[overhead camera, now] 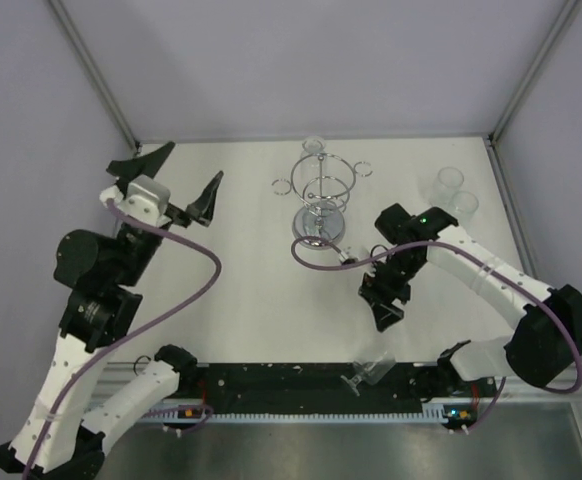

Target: Take the wine glass off the wine glass rack

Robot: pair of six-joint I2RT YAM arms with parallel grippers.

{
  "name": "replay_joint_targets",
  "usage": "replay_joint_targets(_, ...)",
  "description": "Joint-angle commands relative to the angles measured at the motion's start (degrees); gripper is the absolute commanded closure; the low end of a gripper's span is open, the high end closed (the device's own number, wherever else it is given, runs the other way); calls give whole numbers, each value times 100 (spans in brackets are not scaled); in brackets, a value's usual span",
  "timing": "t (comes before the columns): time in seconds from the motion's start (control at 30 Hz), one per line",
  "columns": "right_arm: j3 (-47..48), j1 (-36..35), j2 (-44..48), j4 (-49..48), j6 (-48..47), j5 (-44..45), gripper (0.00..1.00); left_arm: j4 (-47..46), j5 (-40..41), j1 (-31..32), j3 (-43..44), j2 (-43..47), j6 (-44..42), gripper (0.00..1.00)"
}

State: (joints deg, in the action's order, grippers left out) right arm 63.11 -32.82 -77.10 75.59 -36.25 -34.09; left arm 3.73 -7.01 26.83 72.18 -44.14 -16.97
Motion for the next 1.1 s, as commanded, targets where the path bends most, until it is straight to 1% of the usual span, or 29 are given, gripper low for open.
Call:
replay_joint_targets(0.0,43,170,-217,-387,74,-150,28,242,410,-20,-1713,396,-35,8)
replay_joint_targets(0.07,17,258,-366,-449,92,-230,28,496,402,-20,-2224,651,167,7)
replay_joint_targets(0.1,8,284,-437,-484,92,-230,29,715,332,-29,-2313,731,237,7)
replay_joint_targets(0.17,-27,398,-507,-545,31,-344,30,1093,165,-20,-2358,845,265,8)
replay_joint_targets(0.3,-27,557,-762,-511,-31,-485,32,1367,156,-99,-2358,1048,72,8)
replay_joint_targets(0.4,43,584,-1060,-204,-364,-695,32,1499,252,-213,-2156,1083,-191,8)
replay_joint_targets(0.5,78,584,-1578,244,-1074,-827,32,1543,296,-327,-2059,1100,-429,8)
replay_joint_targets(0.6,96,575,-1983,648,-1472,-757,34,1552,261,-503,-2050,1127,-614,8)
replay_joint_targets(0.7,201,557,-2107,1254,-1849,-819,34,1543,226,-740,-2050,1144,-676,8)
replay_joint_targets(0.77,184,461,-2081,1396,-2061,-810,34,1535,165,-846,-2059,1153,-711,8)
replay_joint_targets(0.9,131,101,-2317,1406,-2106,-758,36,1534,50,-1171,-2015,1118,-711,8)
replay_joint_targets(1.07,26,21,-2731,1467,-1720,-547,39,1544,6,-1391,-1936,1057,-807,8)
